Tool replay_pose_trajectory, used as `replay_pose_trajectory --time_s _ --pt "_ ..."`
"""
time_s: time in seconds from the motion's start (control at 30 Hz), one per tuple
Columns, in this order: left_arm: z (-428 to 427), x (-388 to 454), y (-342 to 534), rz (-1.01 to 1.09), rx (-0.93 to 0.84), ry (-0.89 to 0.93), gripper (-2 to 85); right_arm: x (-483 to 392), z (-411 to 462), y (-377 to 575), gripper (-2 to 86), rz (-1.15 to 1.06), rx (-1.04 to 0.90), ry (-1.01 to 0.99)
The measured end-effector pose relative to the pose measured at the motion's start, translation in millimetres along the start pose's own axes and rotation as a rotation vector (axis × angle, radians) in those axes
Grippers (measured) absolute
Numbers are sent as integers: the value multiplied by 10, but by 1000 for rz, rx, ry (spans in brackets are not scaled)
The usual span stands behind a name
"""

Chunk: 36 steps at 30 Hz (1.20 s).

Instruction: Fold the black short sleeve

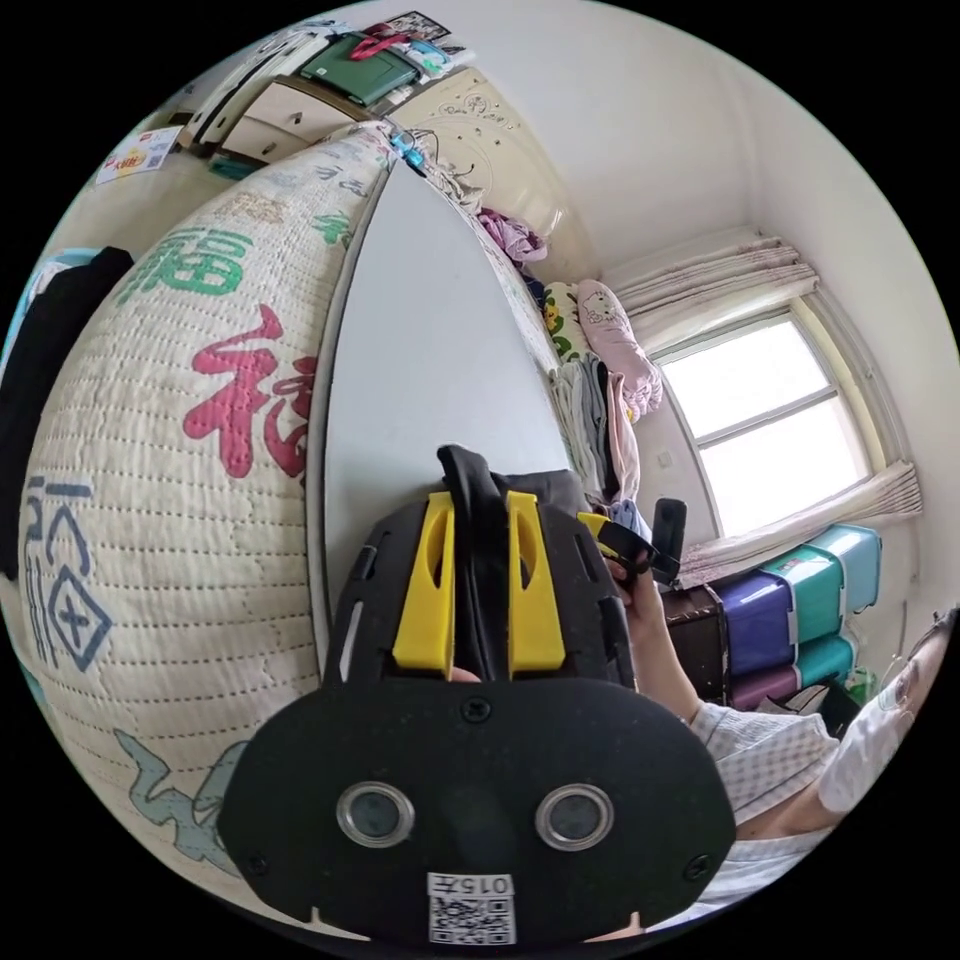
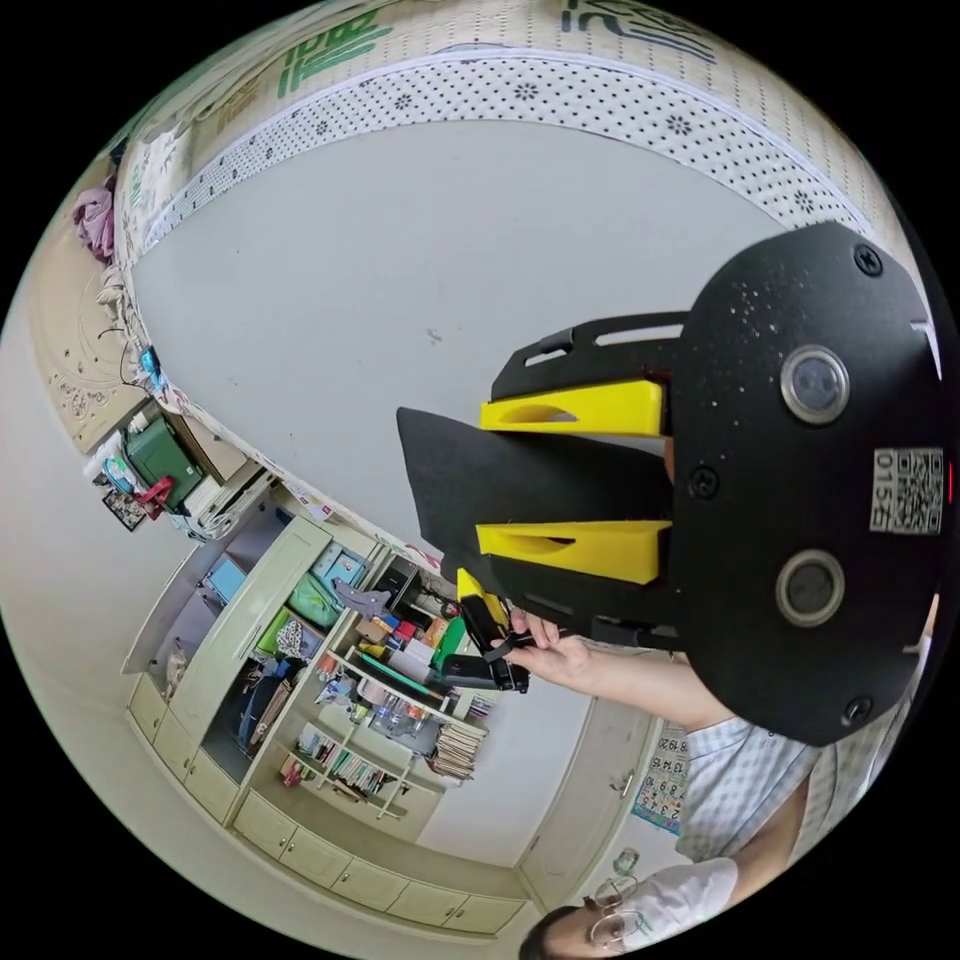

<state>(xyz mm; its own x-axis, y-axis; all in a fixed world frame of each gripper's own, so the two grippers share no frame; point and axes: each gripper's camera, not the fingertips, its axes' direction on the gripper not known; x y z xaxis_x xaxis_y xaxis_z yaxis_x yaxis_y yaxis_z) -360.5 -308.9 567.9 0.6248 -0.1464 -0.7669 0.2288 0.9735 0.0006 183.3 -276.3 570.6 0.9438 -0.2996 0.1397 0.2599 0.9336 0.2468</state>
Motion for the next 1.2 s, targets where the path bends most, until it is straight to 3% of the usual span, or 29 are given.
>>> replay_pose_trajectory --time_s 0.5,0.93,1.2 --pt "-101 50 13 -11 7 12 47 -658 -136 47 61 -52 13 18" --pt "-328 708 175 169 100 -138 32 -1547 -105 468 47 -14 131 -41" --pt "-871 1717 616 340 307 55 20 -2897 -884 1284 28 -257 386 -162"
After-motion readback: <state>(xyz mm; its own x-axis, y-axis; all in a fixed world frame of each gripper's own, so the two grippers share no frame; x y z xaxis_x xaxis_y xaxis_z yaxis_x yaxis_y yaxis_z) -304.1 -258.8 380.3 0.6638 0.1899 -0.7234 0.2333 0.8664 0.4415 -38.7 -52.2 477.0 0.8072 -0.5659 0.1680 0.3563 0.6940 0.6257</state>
